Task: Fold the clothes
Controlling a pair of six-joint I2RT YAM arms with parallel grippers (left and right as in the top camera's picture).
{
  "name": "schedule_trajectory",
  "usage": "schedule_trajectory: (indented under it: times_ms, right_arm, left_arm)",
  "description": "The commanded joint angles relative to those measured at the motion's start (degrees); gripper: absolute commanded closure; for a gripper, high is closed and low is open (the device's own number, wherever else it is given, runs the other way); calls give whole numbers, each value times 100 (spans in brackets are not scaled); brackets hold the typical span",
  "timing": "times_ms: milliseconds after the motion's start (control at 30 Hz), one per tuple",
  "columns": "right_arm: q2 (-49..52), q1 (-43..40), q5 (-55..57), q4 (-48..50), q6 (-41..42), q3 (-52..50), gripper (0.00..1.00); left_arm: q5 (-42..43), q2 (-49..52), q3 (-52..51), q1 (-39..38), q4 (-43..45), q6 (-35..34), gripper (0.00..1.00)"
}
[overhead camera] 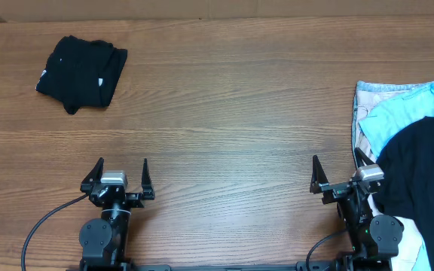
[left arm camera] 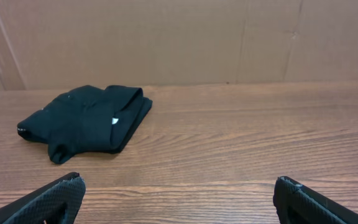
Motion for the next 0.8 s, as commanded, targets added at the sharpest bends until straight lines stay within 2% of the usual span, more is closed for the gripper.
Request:
schedule_trajectory:
  times_ms: [0, 267, 367, 567, 700, 767]
  right_arm:
    - [-66, -9, 20, 39, -20, -59, 0]
    - [-66, -9, 13, 44, -17, -59, 0]
    - [-66, -9, -85, 46, 26, -59, 0]
    - [-66, -9, -533, 433, 31, -37, 0]
    - [-52, -9, -518, 372, 662, 382, 0]
    - [13, -11, -496, 118, 721, 691, 0]
  left_arm:
    - [-111, -55, -28, 31, 37, 116, 0]
    - [140, -55, -28, 31, 146, 109, 0]
    - [487, -55, -28, 31, 391, 111, 0]
    - [625, -55, 31, 31, 1259, 107, 0]
    - [669, -52, 352, 31, 1325, -201, 0]
    - [664, -22, 570, 31, 1270, -313, 0]
